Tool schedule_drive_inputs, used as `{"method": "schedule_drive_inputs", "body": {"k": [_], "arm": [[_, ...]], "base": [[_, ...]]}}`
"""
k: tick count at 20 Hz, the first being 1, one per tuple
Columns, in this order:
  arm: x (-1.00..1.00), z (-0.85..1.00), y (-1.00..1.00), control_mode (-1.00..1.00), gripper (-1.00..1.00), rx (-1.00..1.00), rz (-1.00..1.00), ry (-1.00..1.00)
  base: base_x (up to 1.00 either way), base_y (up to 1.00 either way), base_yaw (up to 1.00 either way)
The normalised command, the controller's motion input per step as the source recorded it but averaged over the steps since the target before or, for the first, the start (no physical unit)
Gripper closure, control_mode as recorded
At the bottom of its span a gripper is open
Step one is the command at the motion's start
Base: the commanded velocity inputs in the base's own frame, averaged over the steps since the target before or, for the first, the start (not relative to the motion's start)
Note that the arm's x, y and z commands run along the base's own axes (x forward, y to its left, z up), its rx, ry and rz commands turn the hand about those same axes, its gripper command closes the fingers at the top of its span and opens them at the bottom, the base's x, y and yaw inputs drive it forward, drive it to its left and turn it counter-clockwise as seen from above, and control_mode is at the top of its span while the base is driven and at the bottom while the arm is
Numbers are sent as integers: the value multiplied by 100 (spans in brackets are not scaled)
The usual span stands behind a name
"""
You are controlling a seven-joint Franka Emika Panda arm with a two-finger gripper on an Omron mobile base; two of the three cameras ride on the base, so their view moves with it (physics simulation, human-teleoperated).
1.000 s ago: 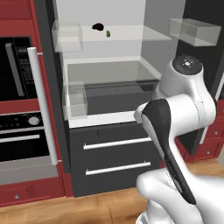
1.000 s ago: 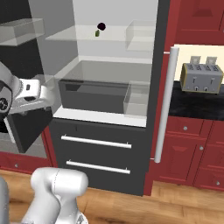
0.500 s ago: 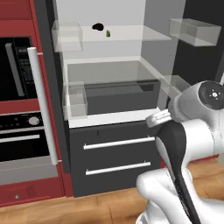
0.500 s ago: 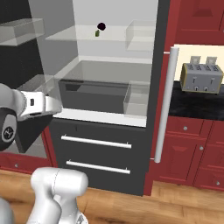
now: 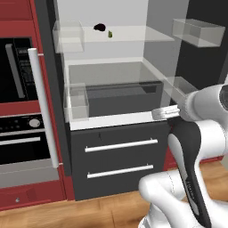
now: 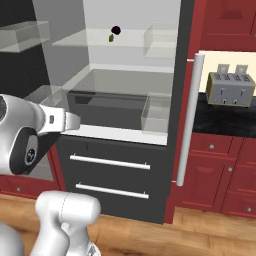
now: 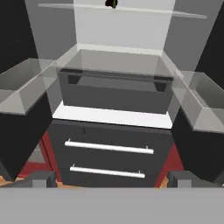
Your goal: Take the lemon wedge from the fridge and place it on the plate with fish on the dining counter.
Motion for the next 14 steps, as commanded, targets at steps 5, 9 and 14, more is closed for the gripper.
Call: {"method": "schedule_drive_inputs", "body": {"k": [5, 9, 14], "arm": [[-8, 61, 1, -100, -100, 2, 0, -3], [-24, 50, 0, -100, -100, 0, -3, 0], [1, 11, 0, -100, -100, 0, -1, 8]], "base": [[0, 0, 0], [0, 0, 0], [0, 0, 0]]}}
